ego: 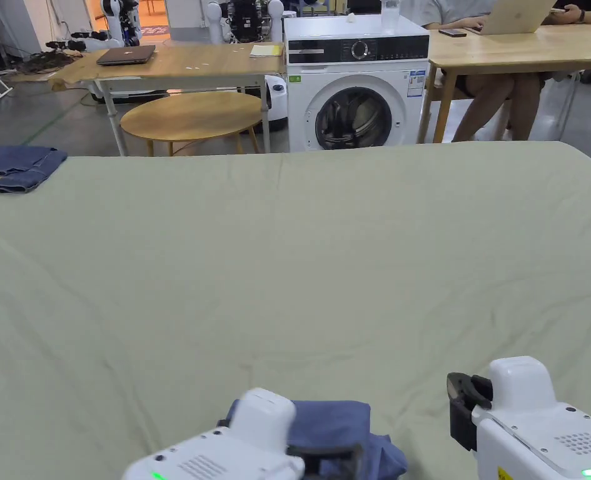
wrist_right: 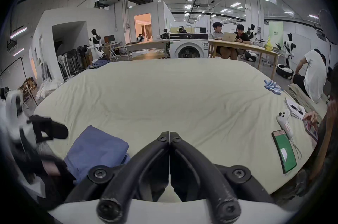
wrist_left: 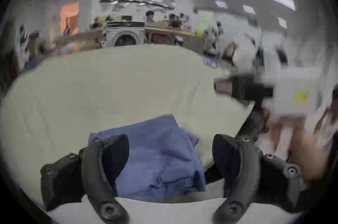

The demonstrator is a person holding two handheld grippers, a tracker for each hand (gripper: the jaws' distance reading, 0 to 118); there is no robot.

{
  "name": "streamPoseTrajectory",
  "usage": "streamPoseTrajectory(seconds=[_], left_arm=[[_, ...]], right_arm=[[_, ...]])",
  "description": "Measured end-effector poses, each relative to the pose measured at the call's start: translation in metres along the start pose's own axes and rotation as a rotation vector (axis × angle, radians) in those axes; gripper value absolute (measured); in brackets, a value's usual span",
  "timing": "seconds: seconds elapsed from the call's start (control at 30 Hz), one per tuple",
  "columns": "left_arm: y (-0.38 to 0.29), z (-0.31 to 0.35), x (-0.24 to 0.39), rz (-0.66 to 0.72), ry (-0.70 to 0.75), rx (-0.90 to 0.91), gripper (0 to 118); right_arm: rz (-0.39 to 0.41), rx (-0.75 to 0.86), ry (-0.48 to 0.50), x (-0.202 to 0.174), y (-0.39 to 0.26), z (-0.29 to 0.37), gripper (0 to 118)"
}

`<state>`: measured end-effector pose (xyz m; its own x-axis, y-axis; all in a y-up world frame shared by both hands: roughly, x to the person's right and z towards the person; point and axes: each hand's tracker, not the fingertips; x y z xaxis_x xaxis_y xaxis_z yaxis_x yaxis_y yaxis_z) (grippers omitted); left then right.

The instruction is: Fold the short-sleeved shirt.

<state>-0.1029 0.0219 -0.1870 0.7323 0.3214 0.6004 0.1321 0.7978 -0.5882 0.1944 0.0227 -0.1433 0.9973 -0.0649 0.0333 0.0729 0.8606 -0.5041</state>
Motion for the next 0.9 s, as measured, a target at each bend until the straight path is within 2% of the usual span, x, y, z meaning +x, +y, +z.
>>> streamPoseTrajectory(seconds=[0.1,0.13,0.23,0.27,0.37,0.4,0.5,0.6,0.7,0.8,0.87,0.9], left_arm=[[0.001,0.003,-0.039,0.236,-0.017,0.009,95],[-0.002,-0.006,-0.045,0.302,-0.005,-0.042,89],[-0.023,-0.029,-0.055,0.401,-0.03,-0.114,19],[-0.031,-0.039,-0.049,0.43,-0.085,-0.135,11],[-0.061,-0.069,-0.03,0.523,-0.406,-0.226,10],[-0.069,-0.075,-0.016,0.488,-0.423,-0.248,10],[-0.083,-0.092,0.011,0.368,-0.348,-0.321,10],[-0.091,-0.097,0.01,0.388,-0.299,-0.305,10],[-0.082,-0.069,0.003,0.393,-0.315,-0.231,9],[-0.069,-0.028,-0.013,0.352,-0.268,-0.15,9],[-0.063,-0.001,-0.032,0.37,-0.217,-0.085,9],[-0.061,0.01,-0.043,0.383,-0.182,-0.046,9]], right_arm=[[0.01,-0.021,0.011,-0.004,-0.003,-0.003,0],[0.014,-0.028,0.016,-0.006,-0.004,-0.004,0],[0.019,-0.049,0.038,-0.012,-0.006,-0.006,0],[0.02,-0.054,0.045,-0.015,-0.007,-0.007,0],[0.022,-0.075,0.072,-0.02,-0.009,-0.009,0],[0.022,-0.082,0.081,-0.021,-0.01,-0.009,0],[0.023,-0.114,0.135,-0.027,-0.014,-0.01,0],[-0.049,-0.151,0.244,-0.034,-0.021,-0.014,0],[-0.128,-0.192,0.333,-0.04,-0.029,-0.028,0],[-0.162,-0.23,0.43,-0.047,-0.037,-0.046,0],[-0.232,-0.267,0.502,-0.046,-0.046,-0.06,0],[-0.256,-0.289,0.507,-0.045,-0.052,-0.067,0]])
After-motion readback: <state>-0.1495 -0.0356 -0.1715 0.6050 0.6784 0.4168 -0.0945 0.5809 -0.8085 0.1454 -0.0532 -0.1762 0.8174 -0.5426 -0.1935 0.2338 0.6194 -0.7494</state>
